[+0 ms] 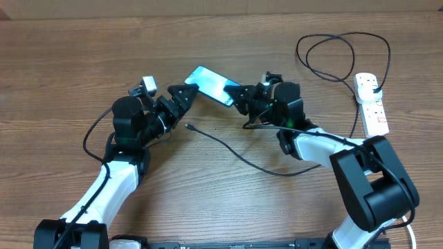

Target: Plug charger to phone and switch on socket

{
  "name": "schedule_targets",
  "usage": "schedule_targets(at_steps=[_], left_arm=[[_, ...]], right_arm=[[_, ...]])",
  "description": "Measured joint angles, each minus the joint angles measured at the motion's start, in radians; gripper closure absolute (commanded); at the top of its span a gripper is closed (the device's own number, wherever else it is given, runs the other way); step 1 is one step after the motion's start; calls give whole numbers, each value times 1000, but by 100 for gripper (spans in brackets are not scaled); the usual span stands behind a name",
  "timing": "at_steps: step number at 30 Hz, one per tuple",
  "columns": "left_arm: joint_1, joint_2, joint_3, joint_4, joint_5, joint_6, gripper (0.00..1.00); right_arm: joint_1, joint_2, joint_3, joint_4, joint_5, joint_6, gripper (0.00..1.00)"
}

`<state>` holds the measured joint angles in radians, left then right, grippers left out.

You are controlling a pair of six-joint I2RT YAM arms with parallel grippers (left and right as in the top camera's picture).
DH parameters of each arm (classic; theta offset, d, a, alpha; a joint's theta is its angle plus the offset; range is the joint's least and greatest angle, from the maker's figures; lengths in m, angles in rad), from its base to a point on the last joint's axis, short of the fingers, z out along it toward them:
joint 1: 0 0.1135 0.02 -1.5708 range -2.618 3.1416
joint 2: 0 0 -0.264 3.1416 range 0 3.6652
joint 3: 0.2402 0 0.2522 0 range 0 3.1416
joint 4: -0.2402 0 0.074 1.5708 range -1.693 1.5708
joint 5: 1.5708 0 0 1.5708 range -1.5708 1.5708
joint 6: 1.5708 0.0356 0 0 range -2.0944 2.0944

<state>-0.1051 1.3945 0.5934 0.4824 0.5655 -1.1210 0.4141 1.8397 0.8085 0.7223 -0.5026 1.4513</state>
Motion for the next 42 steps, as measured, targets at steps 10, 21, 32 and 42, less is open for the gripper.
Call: schedule_targets(at_steps=[10, 21, 32, 42], left_arm=[[0, 106, 0, 158, -73, -164, 1], [0, 296, -3, 495, -36, -356, 0], [0, 311, -3, 575, -8, -418, 2], [0, 315, -4, 613, -9, -473, 9]], right_arm=[[27, 0, 0, 100, 14, 15, 96], [95, 8, 0, 86, 21, 3, 96], [150, 21, 0, 72, 76, -31, 96], [164, 21, 0, 87, 114, -34, 96]])
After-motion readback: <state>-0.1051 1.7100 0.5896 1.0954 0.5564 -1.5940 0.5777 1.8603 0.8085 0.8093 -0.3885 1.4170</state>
